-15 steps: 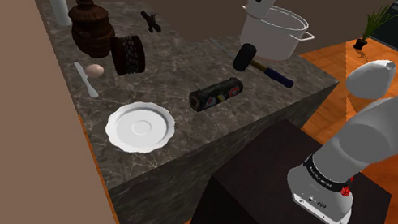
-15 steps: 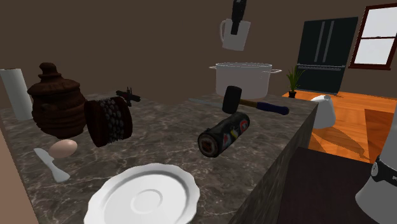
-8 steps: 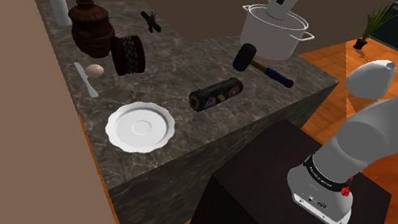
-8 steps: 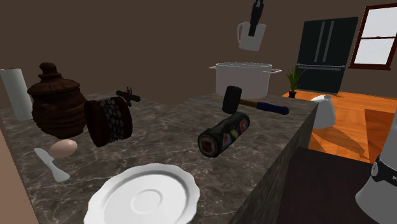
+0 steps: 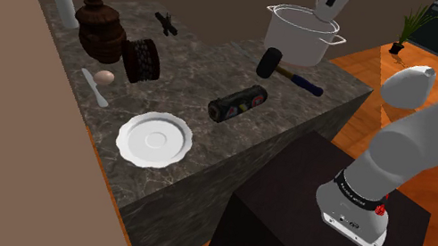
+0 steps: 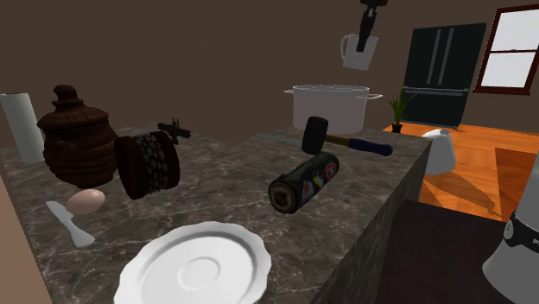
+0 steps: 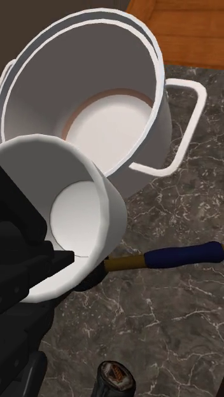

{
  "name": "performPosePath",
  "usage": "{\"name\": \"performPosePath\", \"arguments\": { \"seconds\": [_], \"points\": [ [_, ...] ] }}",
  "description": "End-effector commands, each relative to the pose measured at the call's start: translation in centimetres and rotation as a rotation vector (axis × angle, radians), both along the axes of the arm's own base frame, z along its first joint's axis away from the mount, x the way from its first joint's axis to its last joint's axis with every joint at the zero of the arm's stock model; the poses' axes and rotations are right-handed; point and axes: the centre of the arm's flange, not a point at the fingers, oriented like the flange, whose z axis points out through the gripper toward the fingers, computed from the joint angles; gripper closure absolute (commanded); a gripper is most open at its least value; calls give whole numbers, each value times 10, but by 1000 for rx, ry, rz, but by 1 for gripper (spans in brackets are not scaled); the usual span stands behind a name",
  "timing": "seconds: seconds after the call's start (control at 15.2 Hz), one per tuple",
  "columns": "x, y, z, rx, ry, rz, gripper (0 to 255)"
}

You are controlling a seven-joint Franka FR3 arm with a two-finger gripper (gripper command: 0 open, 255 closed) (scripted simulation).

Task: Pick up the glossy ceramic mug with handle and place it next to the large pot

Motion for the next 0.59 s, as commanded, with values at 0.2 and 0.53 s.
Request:
{"name": "performPosePath", "arguments": {
  "seconds": [0.2, 0.53],
  "points": [
    [-22, -63, 3, -1, 0, 2, 255],
    [-44, -126, 3, -1, 0, 2, 255]
  ]
}}
